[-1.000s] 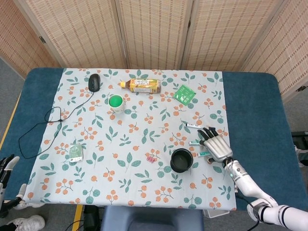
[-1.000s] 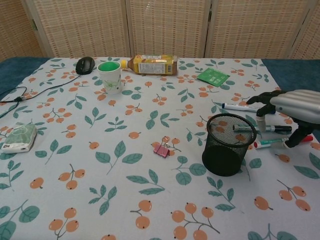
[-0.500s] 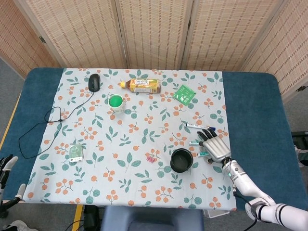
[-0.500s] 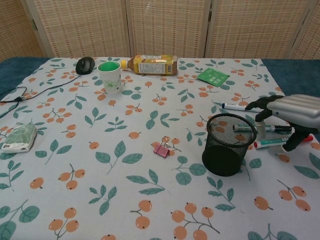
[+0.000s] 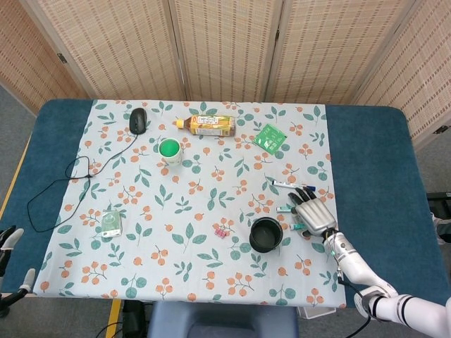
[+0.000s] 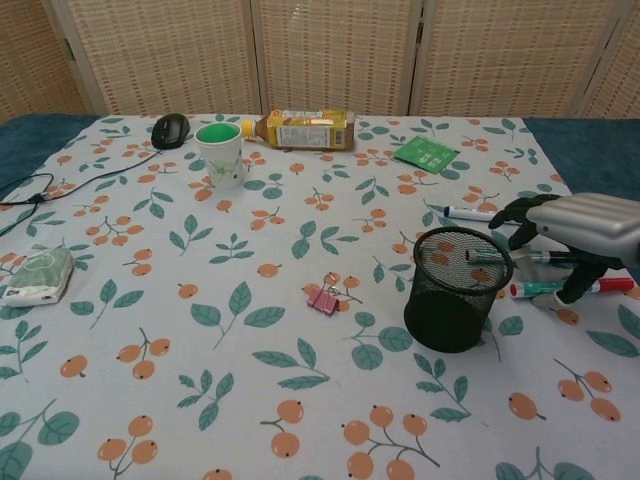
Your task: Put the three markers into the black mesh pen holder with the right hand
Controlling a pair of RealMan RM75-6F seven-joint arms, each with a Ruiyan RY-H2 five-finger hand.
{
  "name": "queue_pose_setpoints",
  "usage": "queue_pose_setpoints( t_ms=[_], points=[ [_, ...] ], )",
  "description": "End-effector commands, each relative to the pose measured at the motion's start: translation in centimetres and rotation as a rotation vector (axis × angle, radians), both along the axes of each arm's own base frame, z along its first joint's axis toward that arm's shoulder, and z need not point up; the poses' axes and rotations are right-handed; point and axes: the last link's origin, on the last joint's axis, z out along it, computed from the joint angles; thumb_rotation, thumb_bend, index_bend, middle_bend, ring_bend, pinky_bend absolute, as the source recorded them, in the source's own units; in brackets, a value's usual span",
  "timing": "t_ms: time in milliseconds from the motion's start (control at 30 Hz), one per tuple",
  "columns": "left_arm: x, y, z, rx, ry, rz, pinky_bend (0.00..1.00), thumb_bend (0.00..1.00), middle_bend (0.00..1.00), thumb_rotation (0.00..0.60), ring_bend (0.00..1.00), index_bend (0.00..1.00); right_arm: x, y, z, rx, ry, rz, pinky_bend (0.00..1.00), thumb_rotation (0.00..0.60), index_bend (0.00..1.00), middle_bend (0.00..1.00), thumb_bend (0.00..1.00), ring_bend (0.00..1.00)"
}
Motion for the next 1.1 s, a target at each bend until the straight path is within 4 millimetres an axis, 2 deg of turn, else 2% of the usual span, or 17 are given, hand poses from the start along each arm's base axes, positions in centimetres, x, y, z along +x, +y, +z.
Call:
queue_pose_setpoints(
  t_ms=[33, 167, 333, 467, 667, 833, 967, 1100],
  points=[
    [0.0, 0.0, 0.1, 0.007, -0.001, -0.004, 0.22, 0.45, 0.07, 0.600, 0.05, 0.00, 0.2, 0.0, 0.1, -0.003, -0.005, 0.002, 0.00, 0.600, 0.67, 0.13, 0.26, 0.00],
    [-0.1, -0.1, 0.2, 0.013, 0.000, -0.005, 0.22, 0.45, 0.07, 0.600, 0.05, 0.00, 1.0, 0.2, 1.3, -0.032, -0.039, 0.025, 0.00, 0.600, 0.68, 0.14, 0.26, 0.00],
    [-0.2, 0.0, 0.0, 0.010, 0.007, 0.002, 0.22, 0.45, 0.07, 0.600, 0.05, 0.00, 2.6, 1.2, 4.6, -0.104, -0.109, 0.082, 0.00, 0.600, 0.68, 0.14, 0.26, 0.00],
    [0.0, 0.1, -0.4, -0.002, 0.016, 0.001, 0.22, 0.45, 0.07, 0.600, 0.05, 0.00, 4.7, 2.3, 7.8, -0.164, -0.193, 0.142, 0.00, 0.600, 0.68, 0.15, 0.25, 0.00],
    [0.2, 0.2, -1.0, -0.020, 0.024, 0.004, 0.22, 0.45, 0.07, 0.600, 0.05, 0.00, 8.4, 3.3, 10.7, -0.218, -0.340, 0.219, 0.00, 0.600, 0.68, 0.16, 0.25, 0.00],
    [0.2, 0.1, -0.9, -0.014, 0.021, 0.005, 0.22, 0.45, 0.07, 0.600, 0.05, 0.00, 11.0, 3.5, 10.8, -0.212, -0.492, 0.228, 0.00, 0.600, 0.68, 0.16, 0.25, 0.00],
    [0.2, -0.1, -0.7, -0.010, 0.017, 0.003, 0.22, 0.45, 0.07, 0.600, 0.05, 0.00, 12.8, 4.0, 9.6, -0.158, -0.645, 0.199, 0.00, 0.600, 0.68, 0.17, 0.26, 0.00],
    [0.2, -0.1, -0.6, -0.010, 0.014, 0.001, 0.22, 0.45, 0.07, 0.600, 0.05, 0.00, 13.8, 4.8, 8.0, -0.095, -0.747, 0.166, 0.00, 0.600, 0.68, 0.17, 0.26, 0.00]
  ],
)
